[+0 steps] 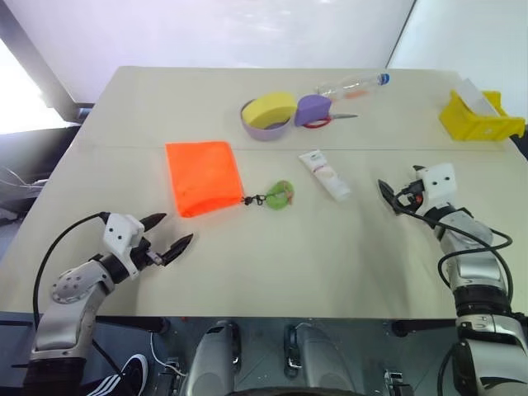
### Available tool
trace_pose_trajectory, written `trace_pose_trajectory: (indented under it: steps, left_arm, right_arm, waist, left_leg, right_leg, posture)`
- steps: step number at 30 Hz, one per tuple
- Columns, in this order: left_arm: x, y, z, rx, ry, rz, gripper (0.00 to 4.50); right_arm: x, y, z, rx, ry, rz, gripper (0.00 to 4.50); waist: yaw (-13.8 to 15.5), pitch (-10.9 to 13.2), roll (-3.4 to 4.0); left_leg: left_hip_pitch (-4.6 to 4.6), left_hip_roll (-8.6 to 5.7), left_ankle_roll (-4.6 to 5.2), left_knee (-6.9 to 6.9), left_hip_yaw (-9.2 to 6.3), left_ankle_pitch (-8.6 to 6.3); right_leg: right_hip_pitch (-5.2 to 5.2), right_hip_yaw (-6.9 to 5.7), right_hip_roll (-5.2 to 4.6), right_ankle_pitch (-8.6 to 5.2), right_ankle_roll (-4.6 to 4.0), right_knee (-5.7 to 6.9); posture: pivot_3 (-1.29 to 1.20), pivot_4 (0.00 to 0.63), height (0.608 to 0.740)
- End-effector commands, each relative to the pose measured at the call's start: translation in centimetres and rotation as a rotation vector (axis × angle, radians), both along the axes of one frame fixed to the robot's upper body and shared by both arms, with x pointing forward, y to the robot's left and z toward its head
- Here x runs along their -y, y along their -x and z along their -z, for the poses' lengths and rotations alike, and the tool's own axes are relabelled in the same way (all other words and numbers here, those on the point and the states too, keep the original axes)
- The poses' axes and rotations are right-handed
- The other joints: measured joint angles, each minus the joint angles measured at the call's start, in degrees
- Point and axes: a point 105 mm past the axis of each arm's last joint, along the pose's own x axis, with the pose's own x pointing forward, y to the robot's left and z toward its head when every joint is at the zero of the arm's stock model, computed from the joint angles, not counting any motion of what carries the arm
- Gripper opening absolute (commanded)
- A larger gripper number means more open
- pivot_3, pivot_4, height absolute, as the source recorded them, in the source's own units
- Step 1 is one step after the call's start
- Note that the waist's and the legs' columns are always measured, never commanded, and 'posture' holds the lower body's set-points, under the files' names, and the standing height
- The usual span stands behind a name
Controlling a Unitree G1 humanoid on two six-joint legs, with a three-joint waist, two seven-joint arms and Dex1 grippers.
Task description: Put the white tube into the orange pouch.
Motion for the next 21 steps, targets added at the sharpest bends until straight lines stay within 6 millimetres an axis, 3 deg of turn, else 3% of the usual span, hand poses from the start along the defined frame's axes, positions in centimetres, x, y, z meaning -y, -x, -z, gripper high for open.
trace_pose_trajectory:
  steps: [1,14,21]
  left_arm:
    - [-0.3,-0.2,-1.0,0.05,-0.011,-0.004,4.5]
    - [-0.1,-0.6,-2.4,0.11,-0.011,0.012,4.5]
    - [1.0,-0.8,-3.0,0.127,-0.025,0.04,4.5]
  right_arm:
    - [0.2,-0.1,-1.2,0.042,0.016,-0.003,4.43]
    - [-0.3,-0.2,-1.3,0.031,0.026,-0.039,4.43]
    - [-4.1,1.0,-2.0,0.018,-0.018,-0.264,4.43]
  waist:
    - [0.0,0.0,0.0]
    - [0.0,0.0,0.0]
    - [0.0,0.0,0.0]
  left_leg:
    - [0.0,0.0,0.0,0.0,0.0,0.0]
    - [0.0,0.0,0.0,0.0,0.0,0.0]
    - [0.0,0.01,0.01,0.0,0.0,0.0]
  right_leg:
    - [0.0,0.0,0.0,0.0,0.0,0.0]
    - [0.0,0.0,0.01,0.0,0.0,0.0]
    - [0.0,0.0,0.02,0.0,0.0,0.02]
  posture:
    - [0.0,0.15,0.74]
    - [0.0,0.15,0.74]
    - [0.0,0.15,0.74]
